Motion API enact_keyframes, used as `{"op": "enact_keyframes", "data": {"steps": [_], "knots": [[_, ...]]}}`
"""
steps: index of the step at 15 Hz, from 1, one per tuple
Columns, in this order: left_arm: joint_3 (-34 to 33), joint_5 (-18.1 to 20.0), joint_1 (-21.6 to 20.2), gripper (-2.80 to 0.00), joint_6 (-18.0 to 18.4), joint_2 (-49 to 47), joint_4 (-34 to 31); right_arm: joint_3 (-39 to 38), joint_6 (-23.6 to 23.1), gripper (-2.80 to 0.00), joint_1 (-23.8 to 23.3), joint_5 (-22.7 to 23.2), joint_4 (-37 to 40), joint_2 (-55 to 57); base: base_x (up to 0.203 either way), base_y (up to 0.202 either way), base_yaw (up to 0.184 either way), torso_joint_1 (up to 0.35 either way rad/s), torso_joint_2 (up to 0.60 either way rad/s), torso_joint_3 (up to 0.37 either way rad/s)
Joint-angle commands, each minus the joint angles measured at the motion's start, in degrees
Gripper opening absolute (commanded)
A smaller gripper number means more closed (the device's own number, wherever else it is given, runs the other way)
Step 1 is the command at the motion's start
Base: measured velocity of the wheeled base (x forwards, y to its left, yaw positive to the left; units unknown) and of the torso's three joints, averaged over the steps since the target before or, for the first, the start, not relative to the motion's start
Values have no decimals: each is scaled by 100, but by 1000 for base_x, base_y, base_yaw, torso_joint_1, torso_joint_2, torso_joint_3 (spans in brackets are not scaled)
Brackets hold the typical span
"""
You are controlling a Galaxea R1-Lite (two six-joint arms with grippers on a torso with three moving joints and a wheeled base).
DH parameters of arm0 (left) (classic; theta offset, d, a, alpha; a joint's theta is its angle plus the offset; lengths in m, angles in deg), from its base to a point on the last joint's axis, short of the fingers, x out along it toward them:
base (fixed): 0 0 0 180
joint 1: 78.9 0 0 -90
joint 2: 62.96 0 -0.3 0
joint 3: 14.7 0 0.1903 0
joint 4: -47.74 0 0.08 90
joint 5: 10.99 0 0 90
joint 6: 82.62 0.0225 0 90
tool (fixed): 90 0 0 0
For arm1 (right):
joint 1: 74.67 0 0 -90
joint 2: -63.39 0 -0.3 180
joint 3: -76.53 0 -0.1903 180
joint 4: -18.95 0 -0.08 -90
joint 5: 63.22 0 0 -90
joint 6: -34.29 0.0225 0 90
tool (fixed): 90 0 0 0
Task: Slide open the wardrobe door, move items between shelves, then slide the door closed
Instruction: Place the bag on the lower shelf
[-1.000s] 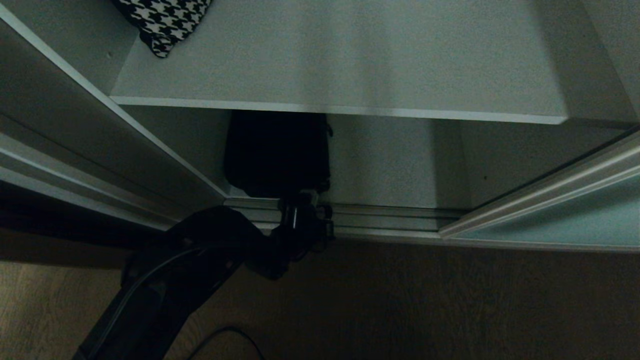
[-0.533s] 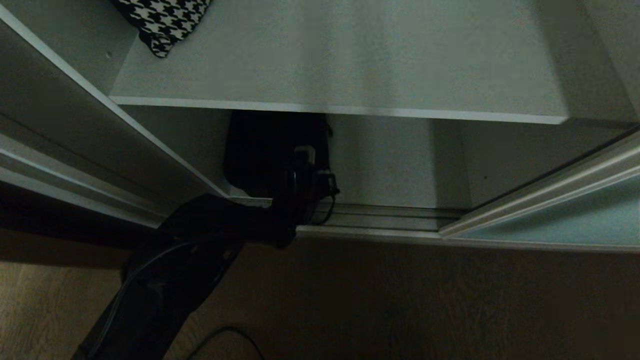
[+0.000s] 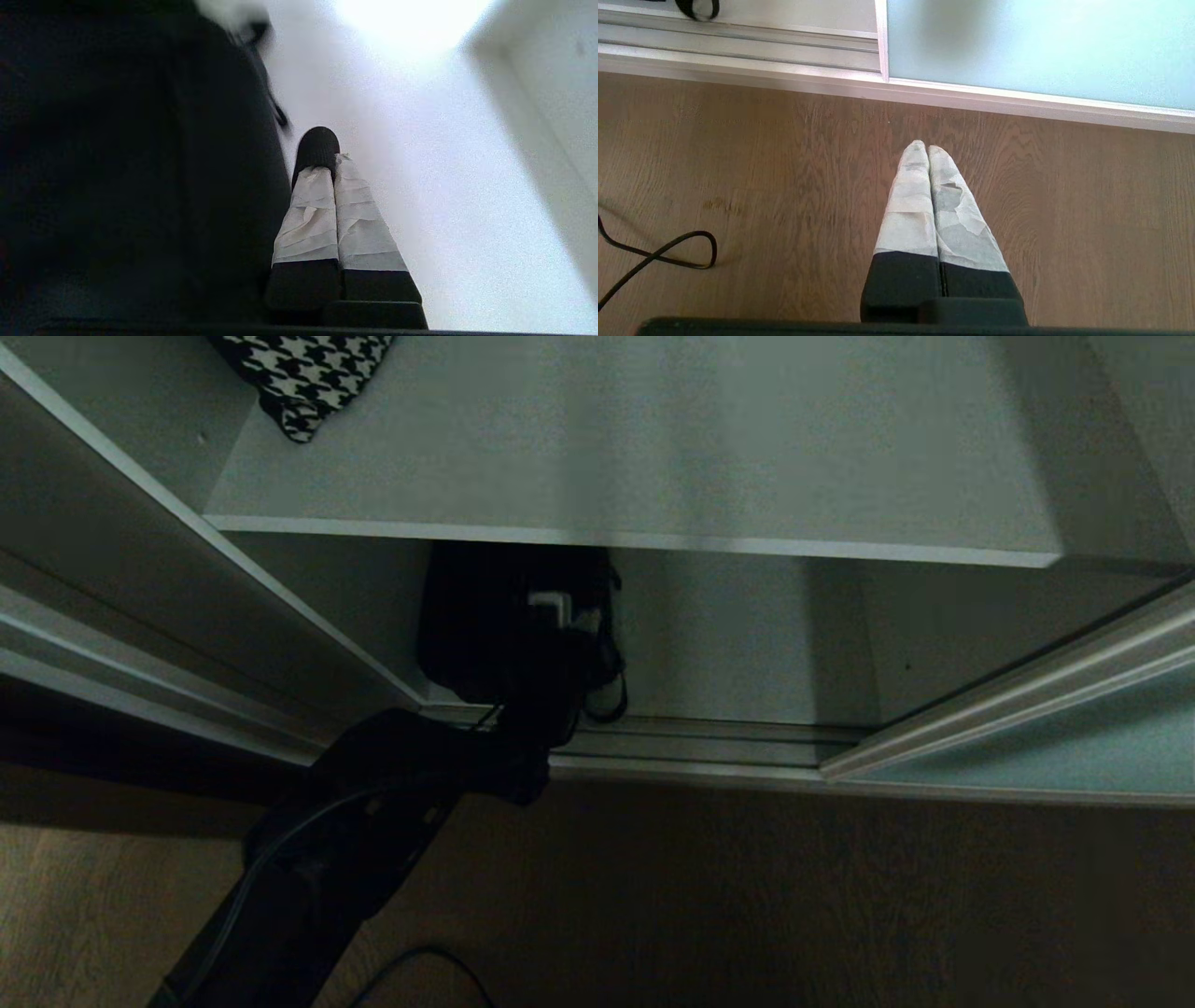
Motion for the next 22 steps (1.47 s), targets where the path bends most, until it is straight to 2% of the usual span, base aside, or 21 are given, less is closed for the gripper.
{"op": "enact_keyframes", "data": {"steps": [1,3,10,14,15,16,22], "knots": [[1,-13,-144,-280,106,-87,348,0,2,-280,0,2,2,1,0,0,0,0,0,0],[1,41,-376,-280,268,-87,435,0,2,-280,0,2,2,6,0,0,0,0,0,0],[1,59,-728,-280,362,-585,352,0,2,-280,0,2,2,-2,0,0,0,0,0,0],[1,45,-746,-280,344,-455,344,0,2,-280,0,2,2,2,0,0,0,0,0,0],[1,12,-764,-221,344,-444,345,0,2,-280,0,2,2,5,0,0,0,0,0,0],[1,-17,-769,0,345,-450,338,0,2,-280,0,2,2,6,0,0,0,0,0,0],[1,-12,-797,0,290,-116,564,0,2,-280,0,2,2,-2,0,0,0,0,0,0]]}}
